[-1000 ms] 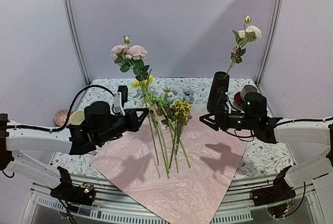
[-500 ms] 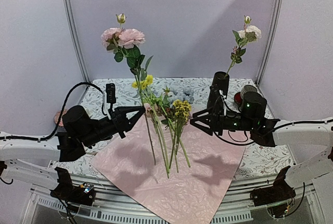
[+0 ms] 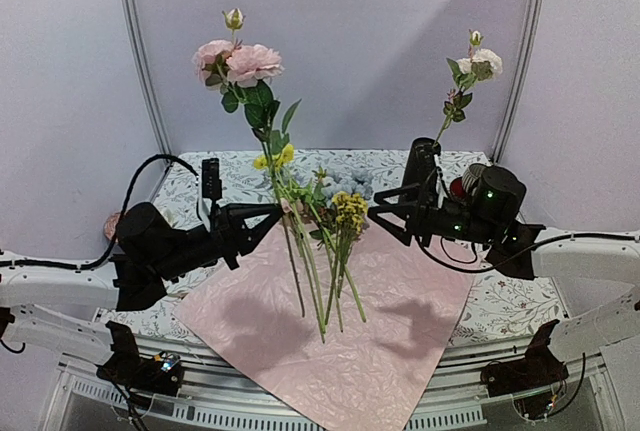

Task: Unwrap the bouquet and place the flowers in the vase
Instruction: Pass from the left arm to the right

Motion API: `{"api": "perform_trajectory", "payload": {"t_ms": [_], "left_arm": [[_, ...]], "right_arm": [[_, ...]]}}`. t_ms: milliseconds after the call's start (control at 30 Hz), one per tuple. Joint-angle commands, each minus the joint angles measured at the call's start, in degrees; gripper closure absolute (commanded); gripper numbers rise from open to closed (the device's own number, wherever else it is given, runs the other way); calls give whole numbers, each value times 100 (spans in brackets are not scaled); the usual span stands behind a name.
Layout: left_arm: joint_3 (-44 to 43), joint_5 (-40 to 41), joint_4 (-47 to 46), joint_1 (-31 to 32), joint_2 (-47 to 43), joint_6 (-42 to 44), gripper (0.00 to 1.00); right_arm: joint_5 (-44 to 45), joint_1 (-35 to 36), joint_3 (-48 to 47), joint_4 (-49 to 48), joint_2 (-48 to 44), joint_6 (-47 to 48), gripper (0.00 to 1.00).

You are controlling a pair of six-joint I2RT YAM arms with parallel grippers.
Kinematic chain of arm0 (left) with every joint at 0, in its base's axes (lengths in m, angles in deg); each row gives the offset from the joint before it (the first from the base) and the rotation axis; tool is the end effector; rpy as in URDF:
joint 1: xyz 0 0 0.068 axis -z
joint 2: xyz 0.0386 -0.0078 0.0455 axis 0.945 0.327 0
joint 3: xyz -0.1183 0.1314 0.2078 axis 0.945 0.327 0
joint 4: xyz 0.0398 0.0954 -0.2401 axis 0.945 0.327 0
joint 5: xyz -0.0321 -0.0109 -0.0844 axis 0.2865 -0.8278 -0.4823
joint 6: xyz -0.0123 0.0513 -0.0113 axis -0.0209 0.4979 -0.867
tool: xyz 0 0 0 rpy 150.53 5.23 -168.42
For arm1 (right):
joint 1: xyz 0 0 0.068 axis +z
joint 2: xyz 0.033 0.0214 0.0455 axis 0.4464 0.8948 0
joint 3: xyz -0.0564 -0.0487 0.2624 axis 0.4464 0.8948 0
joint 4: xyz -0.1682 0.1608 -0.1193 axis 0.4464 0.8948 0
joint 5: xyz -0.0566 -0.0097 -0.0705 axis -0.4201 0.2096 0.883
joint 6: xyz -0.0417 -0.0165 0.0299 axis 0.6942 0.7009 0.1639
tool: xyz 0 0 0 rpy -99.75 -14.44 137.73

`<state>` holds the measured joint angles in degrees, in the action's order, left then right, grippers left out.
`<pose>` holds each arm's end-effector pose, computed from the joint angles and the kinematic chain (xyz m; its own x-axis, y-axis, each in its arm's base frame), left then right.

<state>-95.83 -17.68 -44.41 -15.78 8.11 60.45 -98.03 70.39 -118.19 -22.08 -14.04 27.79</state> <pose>0.1274 -0.1930 0.2807 -0.2697 -0.3567 -0.8944 0.8694 0.3092 -0.3854 0.1839 0.2003 0.2810 -0.3156 0.1353 -0.9392 -0.8993 0.2731 0.3415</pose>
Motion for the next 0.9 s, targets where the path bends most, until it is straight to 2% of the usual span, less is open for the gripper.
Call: {"api": "perform_trajectory", "payload": {"t_ms": [0,300,600,867], "left_arm": [[-20,-297,-393,67,215,106,100],[-258,-697,-536,135,646,84,100],[-427,-767,-602,239,982,45,100],[-699,-694,-528,345,1320,93,100]], "right_arm": [[-805,151,-289,-166,236,247,31],[-745,669,-581,-701,533,369,35],[-948,863,-1098,-830,940,303,46],[-739,1045,-1465,-902,1371,-13,59]]}}
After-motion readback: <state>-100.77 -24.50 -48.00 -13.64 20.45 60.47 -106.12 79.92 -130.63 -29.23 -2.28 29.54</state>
